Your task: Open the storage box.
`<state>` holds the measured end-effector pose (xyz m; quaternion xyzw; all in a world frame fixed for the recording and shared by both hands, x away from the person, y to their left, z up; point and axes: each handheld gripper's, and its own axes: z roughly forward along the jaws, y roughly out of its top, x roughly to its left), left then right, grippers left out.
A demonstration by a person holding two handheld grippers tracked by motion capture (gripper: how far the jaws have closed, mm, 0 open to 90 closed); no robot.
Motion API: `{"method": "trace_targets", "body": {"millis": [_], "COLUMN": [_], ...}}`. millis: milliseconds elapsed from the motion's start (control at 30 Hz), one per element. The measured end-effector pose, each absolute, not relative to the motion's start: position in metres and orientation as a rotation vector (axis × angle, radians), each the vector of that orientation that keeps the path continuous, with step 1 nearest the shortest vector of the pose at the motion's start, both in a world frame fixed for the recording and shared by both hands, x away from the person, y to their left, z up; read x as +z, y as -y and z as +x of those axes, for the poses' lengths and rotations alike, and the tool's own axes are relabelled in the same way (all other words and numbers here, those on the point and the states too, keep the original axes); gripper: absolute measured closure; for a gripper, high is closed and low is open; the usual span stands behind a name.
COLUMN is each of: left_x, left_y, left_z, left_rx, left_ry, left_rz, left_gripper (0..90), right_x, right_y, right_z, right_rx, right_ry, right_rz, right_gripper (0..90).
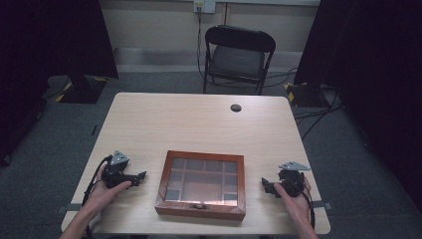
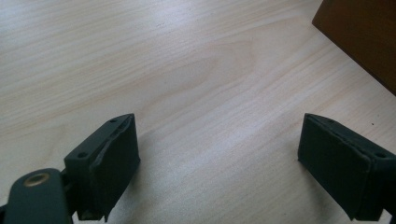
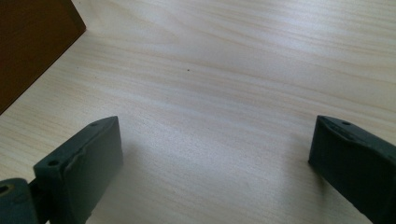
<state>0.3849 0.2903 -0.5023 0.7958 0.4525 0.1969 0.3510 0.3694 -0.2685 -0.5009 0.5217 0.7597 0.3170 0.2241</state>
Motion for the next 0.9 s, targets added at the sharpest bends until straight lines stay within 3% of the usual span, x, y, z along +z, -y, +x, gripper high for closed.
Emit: {"method": "trace_targets", "body": {"millis": [300,467,800,900], "left_x": [-0.502,-0.502,-0.502,-0.502], "left_y": [-0.29,-0.29,-0.29,-0.29], "left_z": [0.385,0.385,0.385,0.385], "left_rx": [0.51,0.51,0.51,0.511], "left_ry": [-1.172,-1.172,-1.172,-1.172], "left_rz": [2.06,2.061,2.06,2.061], "left_gripper": [11.8,11.8,11.8,11.8], "right_x": [-0.5,-0.496,-0.486,-0.479], "right_y": [0.268,0.268,0.266,0.262], "right_z": [0.369,0.368,0.364,0.361], "right_rx": [0.873,0.878,0.974,1.032], "right_ry": [-2.105,-2.1,-2.143,-2.17], "right_rz": [1.447,1.454,1.462,1.43], "right_gripper": [3.5,13.8,18.7,27.2]}}
